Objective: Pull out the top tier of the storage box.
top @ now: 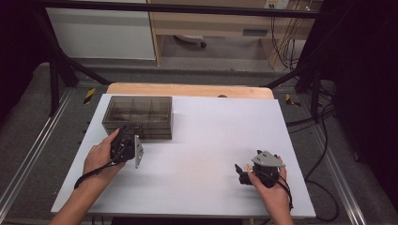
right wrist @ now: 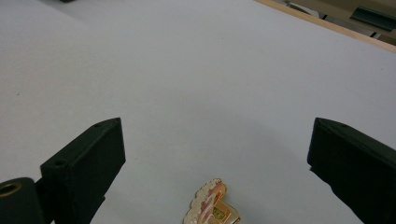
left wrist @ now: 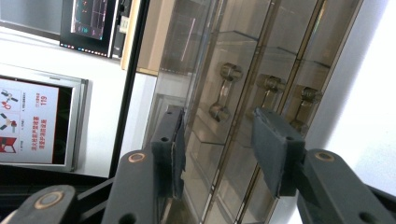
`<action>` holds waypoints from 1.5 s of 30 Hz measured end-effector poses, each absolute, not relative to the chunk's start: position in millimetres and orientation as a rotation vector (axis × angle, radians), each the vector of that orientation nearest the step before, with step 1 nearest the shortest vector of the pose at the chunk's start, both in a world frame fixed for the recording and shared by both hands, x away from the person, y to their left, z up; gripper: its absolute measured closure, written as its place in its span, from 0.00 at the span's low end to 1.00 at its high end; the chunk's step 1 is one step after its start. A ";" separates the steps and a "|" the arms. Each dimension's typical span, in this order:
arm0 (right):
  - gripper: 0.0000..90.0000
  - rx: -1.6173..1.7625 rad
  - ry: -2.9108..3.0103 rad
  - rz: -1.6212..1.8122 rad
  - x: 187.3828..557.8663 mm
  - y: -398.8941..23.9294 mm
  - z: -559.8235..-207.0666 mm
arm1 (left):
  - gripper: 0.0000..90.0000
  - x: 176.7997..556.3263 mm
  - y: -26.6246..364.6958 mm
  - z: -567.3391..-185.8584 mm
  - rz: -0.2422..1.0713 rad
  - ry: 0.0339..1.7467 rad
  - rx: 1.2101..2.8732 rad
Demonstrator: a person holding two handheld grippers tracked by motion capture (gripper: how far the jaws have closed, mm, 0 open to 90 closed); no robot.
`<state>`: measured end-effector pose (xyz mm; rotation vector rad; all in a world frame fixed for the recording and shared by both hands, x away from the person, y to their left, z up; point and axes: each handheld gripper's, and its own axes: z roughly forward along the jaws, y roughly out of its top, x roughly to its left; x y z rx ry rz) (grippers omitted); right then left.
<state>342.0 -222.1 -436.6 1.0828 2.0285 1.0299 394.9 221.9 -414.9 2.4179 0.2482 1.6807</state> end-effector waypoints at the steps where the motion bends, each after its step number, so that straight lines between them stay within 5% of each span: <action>1: 0.05 1.086 2.028 1.030 342.0 -222.2 -436.6 | 0.61 395.6 221.6 -415.9 1.682 0.244 2.423; 29: 0.05 1.099 2.023 1.028 342.5 -225.8 -437.1 | 0.74 408.8 217.5 -431.6 1.793 0.118 2.470; 34: 0.05 1.107 2.030 1.023 343.1 -225.7 -438.1 | 0.83 408.8 219.3 -431.7 1.811 0.100 2.443; 45: 0.05 1.106 2.031 1.023 343.4 -226.9 -438.5 | 0.83 408.8 216.2 -434.5 1.853 0.014 2.425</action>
